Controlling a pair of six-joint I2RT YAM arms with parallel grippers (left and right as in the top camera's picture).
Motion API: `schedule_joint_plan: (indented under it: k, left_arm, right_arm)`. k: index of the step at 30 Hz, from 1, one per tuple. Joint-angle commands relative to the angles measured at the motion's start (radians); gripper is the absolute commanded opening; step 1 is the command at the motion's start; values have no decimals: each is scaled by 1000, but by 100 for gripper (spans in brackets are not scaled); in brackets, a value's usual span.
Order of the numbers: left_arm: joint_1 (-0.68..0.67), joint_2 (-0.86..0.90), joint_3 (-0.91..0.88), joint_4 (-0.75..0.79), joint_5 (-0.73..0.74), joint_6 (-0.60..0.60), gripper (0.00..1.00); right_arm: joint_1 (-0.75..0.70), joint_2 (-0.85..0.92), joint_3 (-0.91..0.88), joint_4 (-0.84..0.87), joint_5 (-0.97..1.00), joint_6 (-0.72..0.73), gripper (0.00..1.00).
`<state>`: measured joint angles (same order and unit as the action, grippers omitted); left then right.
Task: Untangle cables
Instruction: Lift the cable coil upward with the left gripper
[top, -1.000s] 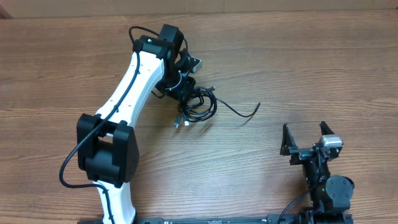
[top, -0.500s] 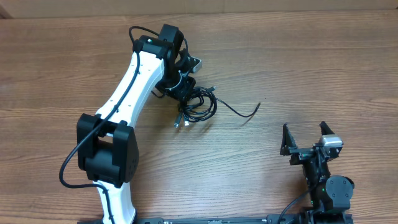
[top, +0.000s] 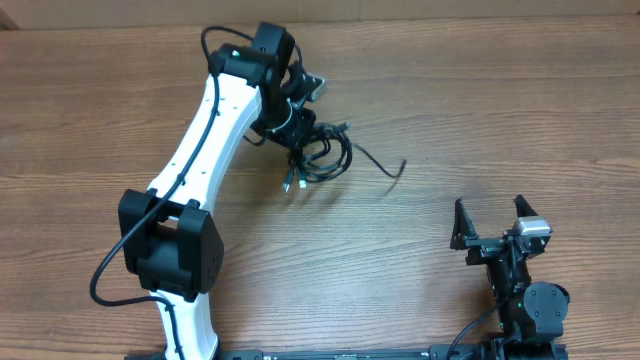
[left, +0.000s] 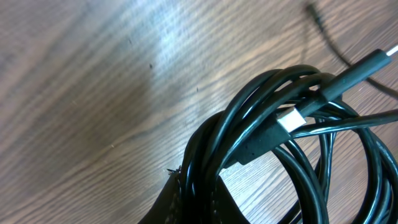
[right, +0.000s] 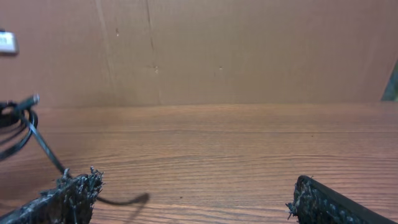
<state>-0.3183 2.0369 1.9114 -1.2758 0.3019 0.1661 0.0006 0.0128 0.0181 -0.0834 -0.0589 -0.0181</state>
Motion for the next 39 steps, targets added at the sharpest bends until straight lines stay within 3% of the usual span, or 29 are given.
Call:
schedule_joint_plan:
  k: [1,30,39]
  left_arm:
    - [3,1,89,-21,6,-17,4]
    - [4,1,143,-24,1,-17,4]
    - [3,1,143,10,-117,38,4]
  right_arm:
    - [-1,-10,-10,2,14,8,100]
    - [-1,-10,-10,2,14,8,100]
    - [-1,-10,-10,2,14,8,100]
